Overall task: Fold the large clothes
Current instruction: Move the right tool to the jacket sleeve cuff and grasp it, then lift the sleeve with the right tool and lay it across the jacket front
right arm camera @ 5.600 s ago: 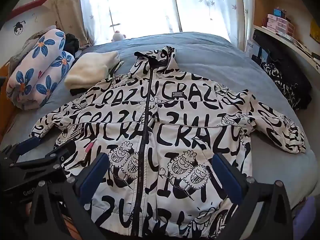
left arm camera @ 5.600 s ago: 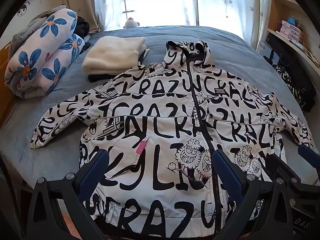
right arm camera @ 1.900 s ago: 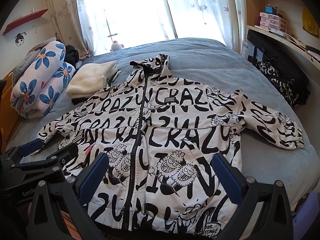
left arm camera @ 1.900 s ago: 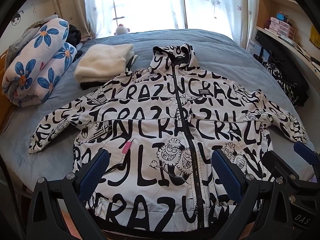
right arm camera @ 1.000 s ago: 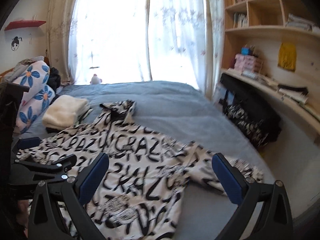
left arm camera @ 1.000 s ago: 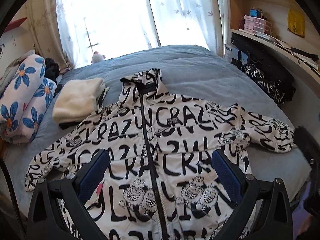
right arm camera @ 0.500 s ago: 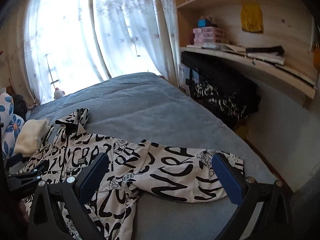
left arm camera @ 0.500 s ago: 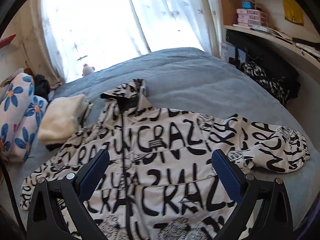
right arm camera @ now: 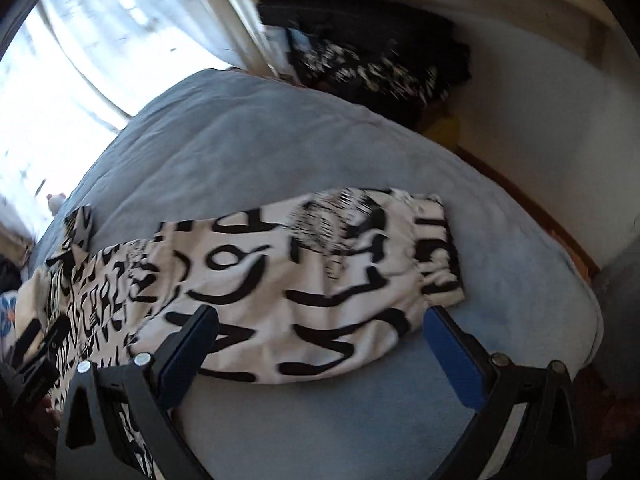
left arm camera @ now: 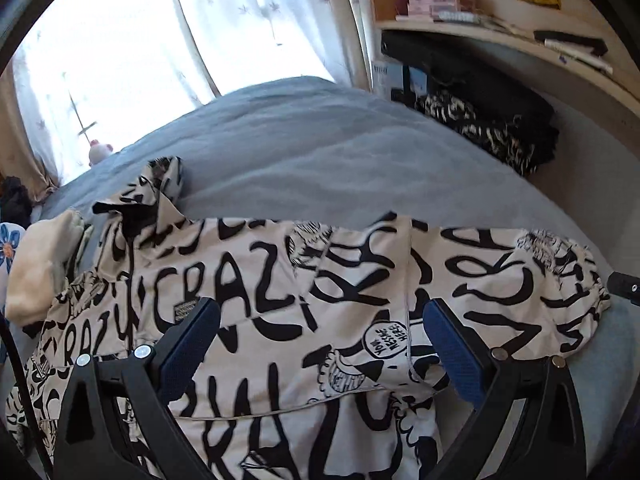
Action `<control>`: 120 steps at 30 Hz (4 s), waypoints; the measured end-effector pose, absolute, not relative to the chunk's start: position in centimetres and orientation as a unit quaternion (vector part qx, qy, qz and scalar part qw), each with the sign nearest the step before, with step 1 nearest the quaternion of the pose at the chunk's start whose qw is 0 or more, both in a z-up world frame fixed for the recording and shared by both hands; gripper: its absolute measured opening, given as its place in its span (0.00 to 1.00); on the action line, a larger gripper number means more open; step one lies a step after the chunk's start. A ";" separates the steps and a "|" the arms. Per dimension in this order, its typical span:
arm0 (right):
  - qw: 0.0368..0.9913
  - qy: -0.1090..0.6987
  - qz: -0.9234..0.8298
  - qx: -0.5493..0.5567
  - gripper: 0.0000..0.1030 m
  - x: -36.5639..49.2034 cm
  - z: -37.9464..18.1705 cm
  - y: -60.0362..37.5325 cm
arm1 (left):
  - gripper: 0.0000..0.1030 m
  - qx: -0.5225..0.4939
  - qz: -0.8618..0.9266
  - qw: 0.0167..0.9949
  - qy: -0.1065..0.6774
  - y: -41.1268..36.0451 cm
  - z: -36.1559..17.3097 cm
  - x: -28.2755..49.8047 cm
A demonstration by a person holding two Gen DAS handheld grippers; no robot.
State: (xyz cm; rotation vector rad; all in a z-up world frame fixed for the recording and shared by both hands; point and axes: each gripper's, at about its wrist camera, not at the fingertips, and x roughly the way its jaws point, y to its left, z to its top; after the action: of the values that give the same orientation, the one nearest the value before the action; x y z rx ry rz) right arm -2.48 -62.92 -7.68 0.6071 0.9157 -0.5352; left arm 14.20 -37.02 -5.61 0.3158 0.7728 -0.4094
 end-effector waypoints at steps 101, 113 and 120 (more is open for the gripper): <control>0.873 0.485 -0.034 -0.032 0.46 5.9 -12.8 -35.8 | 0.57 -0.051 -0.103 0.836 0.537 -3.3 -16.7 23.6; 0.877 0.480 -0.001 0.015 0.46 6.0 -10.1 -37.3 | 0.36 -0.064 -0.105 0.825 0.551 -3.5 -16.9 26.4; 0.865 0.501 0.004 -0.015 0.46 7.0 -11.3 -37.6 | 0.27 -0.045 -0.107 0.829 0.546 -4.3 -16.6 26.5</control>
State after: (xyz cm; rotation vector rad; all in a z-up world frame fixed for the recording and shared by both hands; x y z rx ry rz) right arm 7.00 -37.64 -11.35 -0.0325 1.0506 0.0086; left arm 26.52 -4.30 -16.62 -0.0954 1.1596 -0.2263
